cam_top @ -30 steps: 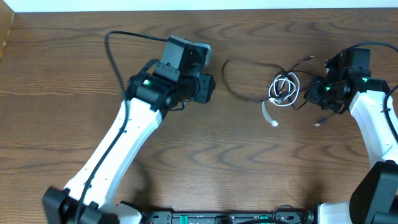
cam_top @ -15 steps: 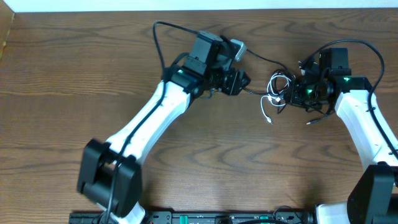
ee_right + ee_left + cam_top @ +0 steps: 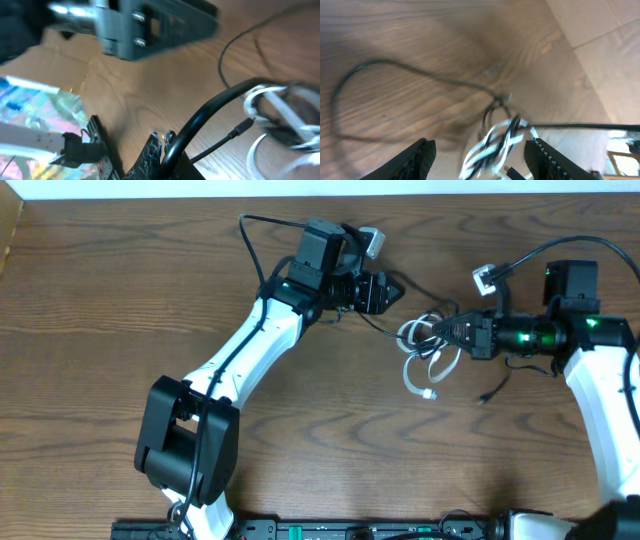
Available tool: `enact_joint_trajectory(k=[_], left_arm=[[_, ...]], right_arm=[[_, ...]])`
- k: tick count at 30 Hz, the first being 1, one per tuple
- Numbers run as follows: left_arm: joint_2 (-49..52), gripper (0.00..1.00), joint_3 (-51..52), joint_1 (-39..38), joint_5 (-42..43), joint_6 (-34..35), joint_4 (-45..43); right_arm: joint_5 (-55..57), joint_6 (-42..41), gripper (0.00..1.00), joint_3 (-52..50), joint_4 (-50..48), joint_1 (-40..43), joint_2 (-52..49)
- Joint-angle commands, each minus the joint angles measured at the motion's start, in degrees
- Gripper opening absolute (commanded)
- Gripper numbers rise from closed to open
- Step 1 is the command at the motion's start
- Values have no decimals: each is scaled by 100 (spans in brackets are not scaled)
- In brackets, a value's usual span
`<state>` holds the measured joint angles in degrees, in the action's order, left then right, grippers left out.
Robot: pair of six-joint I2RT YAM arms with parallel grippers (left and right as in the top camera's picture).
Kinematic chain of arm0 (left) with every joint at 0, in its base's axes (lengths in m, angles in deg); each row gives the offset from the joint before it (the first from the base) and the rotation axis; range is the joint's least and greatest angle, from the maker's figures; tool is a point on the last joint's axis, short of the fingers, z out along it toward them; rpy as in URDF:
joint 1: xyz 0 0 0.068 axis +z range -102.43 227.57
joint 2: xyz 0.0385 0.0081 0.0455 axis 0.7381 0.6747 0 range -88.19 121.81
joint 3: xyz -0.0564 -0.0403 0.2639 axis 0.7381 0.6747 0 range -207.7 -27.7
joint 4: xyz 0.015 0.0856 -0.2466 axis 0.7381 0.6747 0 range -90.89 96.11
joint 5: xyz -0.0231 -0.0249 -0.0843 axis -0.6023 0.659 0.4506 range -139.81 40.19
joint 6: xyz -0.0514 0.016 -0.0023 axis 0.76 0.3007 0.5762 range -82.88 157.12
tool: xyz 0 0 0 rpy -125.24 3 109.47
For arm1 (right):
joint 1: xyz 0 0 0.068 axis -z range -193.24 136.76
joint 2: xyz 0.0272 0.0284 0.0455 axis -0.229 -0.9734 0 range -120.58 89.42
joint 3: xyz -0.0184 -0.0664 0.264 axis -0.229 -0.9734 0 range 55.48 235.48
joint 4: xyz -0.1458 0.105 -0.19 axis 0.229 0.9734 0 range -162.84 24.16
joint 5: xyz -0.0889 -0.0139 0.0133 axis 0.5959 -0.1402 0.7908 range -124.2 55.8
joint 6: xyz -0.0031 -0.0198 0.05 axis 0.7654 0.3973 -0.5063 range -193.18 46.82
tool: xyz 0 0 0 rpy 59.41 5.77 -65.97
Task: Untangle cables
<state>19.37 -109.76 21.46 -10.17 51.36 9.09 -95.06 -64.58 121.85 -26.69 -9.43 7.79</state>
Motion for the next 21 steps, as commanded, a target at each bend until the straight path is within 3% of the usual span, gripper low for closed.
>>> enact_joint_trajectory(k=[1,5,12,21], left_arm=[[-9,62,-120,-7,603,-24,-22],[-9,62,-66,7,1438,-680,57],[0,63,-55,-11,1497,-1475,780],[457,63,-55,-96,1497,-1373,380]], right_arm=[[-225,-68,1,39,-197,68,304],[-83,-280,1,39,-376,146,374],[-103,-278,1,39,-348,144,372],[-254,-275,1,39,-337,136,372]])
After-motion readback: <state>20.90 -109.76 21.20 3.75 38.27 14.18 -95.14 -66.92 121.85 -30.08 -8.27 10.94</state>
